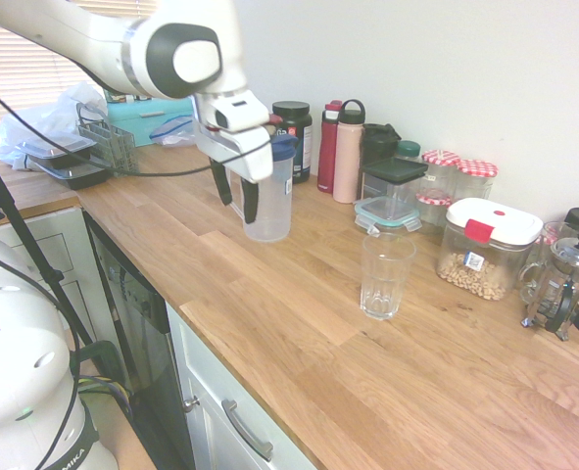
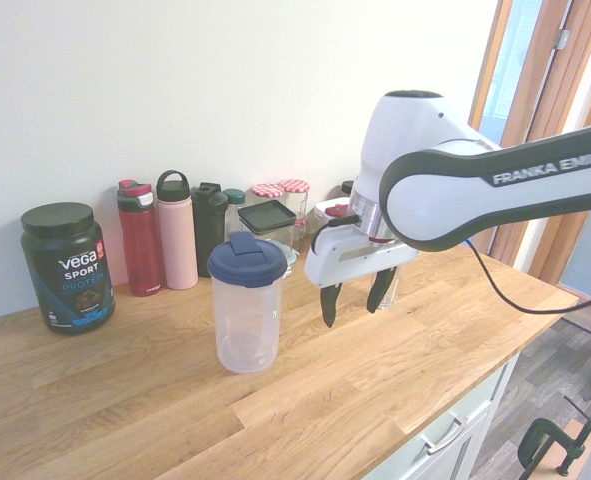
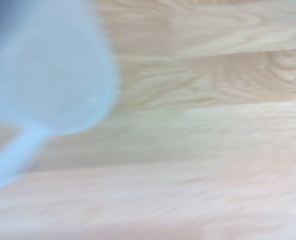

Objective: Pour me some water

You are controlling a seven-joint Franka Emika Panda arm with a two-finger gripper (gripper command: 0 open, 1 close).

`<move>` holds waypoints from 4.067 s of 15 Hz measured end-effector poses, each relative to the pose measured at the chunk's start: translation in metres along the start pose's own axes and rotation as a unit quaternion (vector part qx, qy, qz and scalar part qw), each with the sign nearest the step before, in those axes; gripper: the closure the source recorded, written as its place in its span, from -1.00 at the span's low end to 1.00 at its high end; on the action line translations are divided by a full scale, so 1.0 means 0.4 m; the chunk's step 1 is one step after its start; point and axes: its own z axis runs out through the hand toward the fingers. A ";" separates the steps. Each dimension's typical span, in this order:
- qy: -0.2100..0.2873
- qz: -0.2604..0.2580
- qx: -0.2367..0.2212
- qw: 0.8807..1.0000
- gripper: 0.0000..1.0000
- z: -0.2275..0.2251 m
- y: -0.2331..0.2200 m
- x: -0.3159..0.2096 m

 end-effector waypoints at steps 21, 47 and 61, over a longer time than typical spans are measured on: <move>0.074 0.032 0.048 0.996 1.00 0.118 -0.274 -0.087; 0.043 -0.093 0.026 0.994 1.00 -0.002 -0.084 -0.075; 0.004 -0.301 0.029 0.953 1.00 -0.275 0.575 0.201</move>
